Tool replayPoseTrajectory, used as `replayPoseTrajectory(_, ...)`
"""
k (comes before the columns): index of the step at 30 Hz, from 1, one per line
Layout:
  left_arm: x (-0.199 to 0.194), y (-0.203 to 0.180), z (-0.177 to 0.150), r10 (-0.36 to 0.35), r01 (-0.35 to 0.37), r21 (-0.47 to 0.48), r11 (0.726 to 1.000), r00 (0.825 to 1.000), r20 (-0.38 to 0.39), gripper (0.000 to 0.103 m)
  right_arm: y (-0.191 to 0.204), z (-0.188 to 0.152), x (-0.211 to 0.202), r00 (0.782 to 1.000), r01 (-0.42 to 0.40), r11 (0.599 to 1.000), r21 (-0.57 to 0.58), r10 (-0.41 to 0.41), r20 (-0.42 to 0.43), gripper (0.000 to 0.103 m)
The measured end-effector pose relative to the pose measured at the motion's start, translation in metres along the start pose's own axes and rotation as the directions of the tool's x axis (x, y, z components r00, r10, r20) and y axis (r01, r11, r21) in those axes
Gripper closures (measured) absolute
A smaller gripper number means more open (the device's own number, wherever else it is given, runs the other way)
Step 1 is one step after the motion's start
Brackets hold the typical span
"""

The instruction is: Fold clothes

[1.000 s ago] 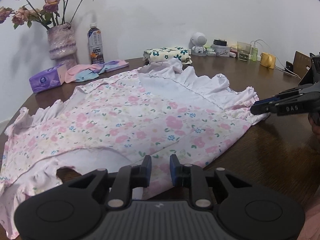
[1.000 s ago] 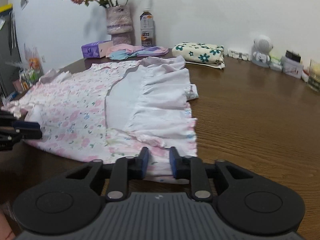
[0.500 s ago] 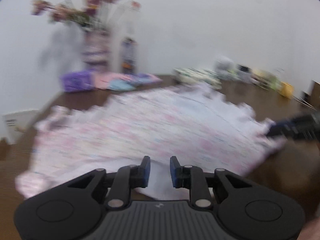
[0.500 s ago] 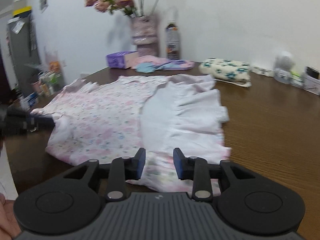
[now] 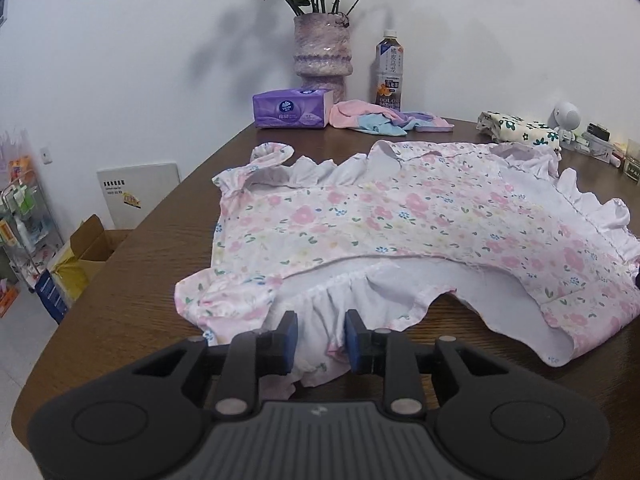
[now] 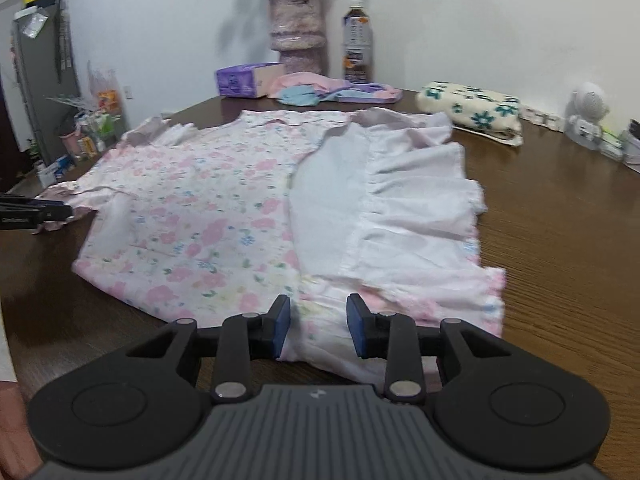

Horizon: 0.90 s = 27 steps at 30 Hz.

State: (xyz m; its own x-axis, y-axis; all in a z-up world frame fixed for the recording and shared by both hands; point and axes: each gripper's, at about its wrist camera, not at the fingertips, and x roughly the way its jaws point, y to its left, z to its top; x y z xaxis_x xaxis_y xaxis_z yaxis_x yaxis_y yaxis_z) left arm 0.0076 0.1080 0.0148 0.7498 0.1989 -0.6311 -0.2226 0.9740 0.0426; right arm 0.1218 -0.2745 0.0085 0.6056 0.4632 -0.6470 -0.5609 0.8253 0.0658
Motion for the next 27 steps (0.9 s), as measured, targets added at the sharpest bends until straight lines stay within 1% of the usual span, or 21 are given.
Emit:
replayPoseTrajectory(1, 0.000, 0.001, 0.000, -0.001, 0.001, 0.001, 1.000, 1.000, 0.001, 0.078, -0.004, -0.001, -0.002, 1.000, 0.012, 1.000, 0.007, -0.012, -0.001, 0.070)
replayPoseTrajectory(4, 0.001, 0.003, 0.001, 0.001, -0.001, 0.002, 1.000, 1.000, 0.002, 0.078, -0.012, -0.003, -0.004, 0.999, 0.045, 0.999, 0.029, -0.045, 0.001, 0.068)
replayPoseTrajectory(6, 0.000, 0.005, 0.001, 0.005, -0.005, -0.002, 1.000, 1.000, 0.001, 0.078, -0.012, -0.003, -0.006, 0.999, 0.032, 0.999, 0.039, -0.032, -0.006, 0.068)
replayPoseTrajectory(8, -0.004, 0.002, 0.006, -0.004, 0.004, 0.014, 1.000, 1.000, 0.001, 0.079, -0.010, 0.001, -0.008, 1.000, 0.002, 0.999, 0.033, -0.002, -0.008, 0.068)
replayPoseTrajectory(9, -0.006, 0.000, 0.009, -0.008, 0.008, 0.022, 1.000, 1.000, 0.001, 0.081, -0.011, 0.006, -0.012, 1.000, -0.008, 0.999, 0.032, 0.008, 0.006, 0.068)
replayPoseTrajectory(10, -0.008, -0.002, 0.012, -0.012, 0.012, 0.029, 0.999, 1.000, 0.001, 0.081, -0.012, 0.011, -0.016, 1.000, -0.017, 0.999, 0.030, 0.016, 0.021, 0.068)
replayPoseTrajectory(12, -0.016, -0.012, 0.028, -0.058, 0.055, 0.074, 0.996, 0.997, 0.044, 0.081, -0.020, 0.031, -0.023, 0.998, -0.015, 1.000, 0.021, 0.013, 0.063, 0.068)
replayPoseTrajectory(14, -0.018, -0.025, 0.054, -0.121, 0.110, 0.120, 0.987, 0.988, 0.091, 0.081, -0.028, 0.057, -0.021, 0.996, 0.003, 1.000, -0.012, -0.002, 0.088, 0.068)
replayPoseTrajectory(15, -0.014, -0.031, 0.069, -0.150, 0.135, 0.140, 0.981, 0.984, 0.100, 0.081, -0.032, 0.070, -0.019, 0.995, 0.012, 1.000, -0.029, -0.009, 0.100, 0.068)
replayPoseTrajectory(16, -0.007, -0.039, 0.086, -0.177, 0.160, 0.152, 0.975, 0.979, 0.104, 0.080, -0.035, 0.086, -0.013, 0.994, 0.035, 0.998, -0.052, -0.030, 0.106, 0.068)
replayPoseTrajectory(18, 0.012, -0.054, 0.121, -0.232, 0.214, 0.161, 0.964, 0.968, 0.101, 0.079, -0.040, 0.120, 0.010, 0.994, 0.080, 0.991, -0.105, -0.071, 0.085, 0.068)
replayPoseTrajectory(19, 0.028, -0.061, 0.140, -0.246, 0.230, 0.150, 0.961, 0.965, 0.091, 0.079, -0.043, 0.135, 0.024, 0.993, 0.098, 0.987, -0.124, -0.089, 0.073, 0.068)
replayPoseTrajectory(20, 0.044, -0.070, 0.154, -0.243, 0.231, 0.140, 0.963, 0.967, 0.081, 0.079, -0.046, 0.150, 0.040, 0.992, 0.117, 0.983, -0.140, -0.110, 0.055, 0.068)
replayPoseTrajectory(22, 0.080, -0.087, 0.182, -0.228, 0.219, 0.127, 0.967, 0.972, 0.061, 0.079, -0.057, 0.174, 0.071, 0.992, 0.124, 0.987, -0.103, -0.123, 0.020, 0.068)
replayPoseTrajectory(24, 0.114, -0.100, 0.196, -0.202, 0.196, 0.124, 0.973, 0.979, 0.039, 0.080, -0.075, 0.195, 0.099, 0.995, 0.098, 0.995, -0.006, -0.098, -0.009, 0.068)
replayPoseTrajectory(26, 0.144, -0.114, 0.205, -0.178, 0.174, 0.119, 0.977, 0.984, 0.022, 0.080, -0.093, 0.209, 0.124, 0.997, 0.077, 0.993, 0.085, -0.075, -0.029, 0.068)
replayPoseTrajectory(27, 0.158, -0.117, 0.207, -0.174, 0.170, 0.117, 0.978, 0.985, 0.019, 0.080, -0.099, 0.213, 0.136, 0.997, 0.071, 0.992, 0.107, -0.067, -0.040, 0.068)
